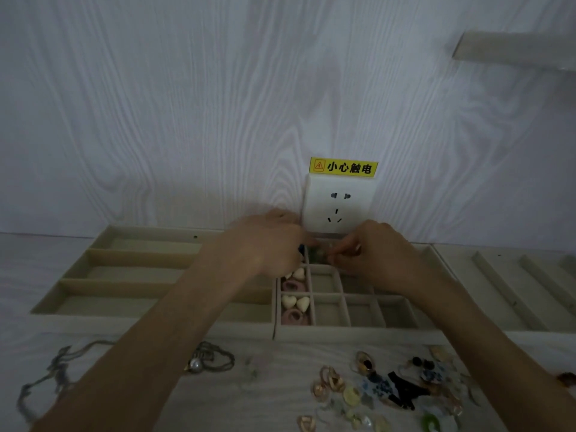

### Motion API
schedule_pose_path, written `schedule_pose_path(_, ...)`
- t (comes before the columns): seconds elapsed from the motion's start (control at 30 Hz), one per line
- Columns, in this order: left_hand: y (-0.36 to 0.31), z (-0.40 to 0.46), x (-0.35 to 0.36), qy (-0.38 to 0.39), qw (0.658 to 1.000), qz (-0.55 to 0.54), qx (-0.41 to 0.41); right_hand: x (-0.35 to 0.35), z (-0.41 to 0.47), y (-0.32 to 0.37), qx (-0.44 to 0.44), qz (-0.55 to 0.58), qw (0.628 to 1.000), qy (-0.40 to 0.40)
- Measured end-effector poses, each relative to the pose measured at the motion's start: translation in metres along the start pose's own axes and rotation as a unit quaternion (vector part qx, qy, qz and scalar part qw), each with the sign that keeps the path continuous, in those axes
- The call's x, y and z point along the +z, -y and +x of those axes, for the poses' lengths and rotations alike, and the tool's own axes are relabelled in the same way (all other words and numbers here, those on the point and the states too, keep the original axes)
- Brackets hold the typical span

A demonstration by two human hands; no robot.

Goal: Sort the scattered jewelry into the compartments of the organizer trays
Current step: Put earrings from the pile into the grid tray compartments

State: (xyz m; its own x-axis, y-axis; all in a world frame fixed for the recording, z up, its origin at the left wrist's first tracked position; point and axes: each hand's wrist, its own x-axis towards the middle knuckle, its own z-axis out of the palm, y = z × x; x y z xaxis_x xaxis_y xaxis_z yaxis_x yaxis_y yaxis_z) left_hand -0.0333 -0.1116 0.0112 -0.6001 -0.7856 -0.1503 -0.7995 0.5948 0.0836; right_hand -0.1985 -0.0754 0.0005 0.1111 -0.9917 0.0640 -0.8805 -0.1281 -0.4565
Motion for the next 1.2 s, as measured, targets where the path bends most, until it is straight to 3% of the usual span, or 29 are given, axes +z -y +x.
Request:
schedule_pose_path(0.2, 0.001, -0.003, -0.003, 0.005, 0.999, -0.039, 0.012, -0.021, -0.005, 0.002, -0.039, -0.076, 0.996, 0.038)
schedule_pose_path(0.33, 0.009, -0.009, -0.017, -0.038, 0.994, -0.096, 0.03, -0.047, -0.007, 0.002, -0.088, -0.14, 0.984, 0.066)
schedule_pose_path(0.43, 0.011, -0.011, -0.017, -0.066, 0.993, -0.092, 0.041, -0.05, -0.004, 0.003, -0.145, -0.248, 0.954, 0.089)
schedule_pose_path(0.6, -0.003, -0.007, -0.008, -0.029, 0.999, -0.015, 0.043, -0.044, -0.004, 0.006, -0.184, -0.396, 0.893, 0.107)
schedule_pose_path(0.77, -0.007, -0.001, 0.0, -0.01, 0.999, 0.025, 0.028, -0.036, -0.003, 0.008, -0.187, -0.419, 0.881, 0.111)
schedule_pose_path(1.2, -0.003, 0.001, 0.005, 0.01, 1.0, 0.007, 0.021, -0.026, 0.001, 0.013, -0.19, -0.445, 0.869, 0.107)
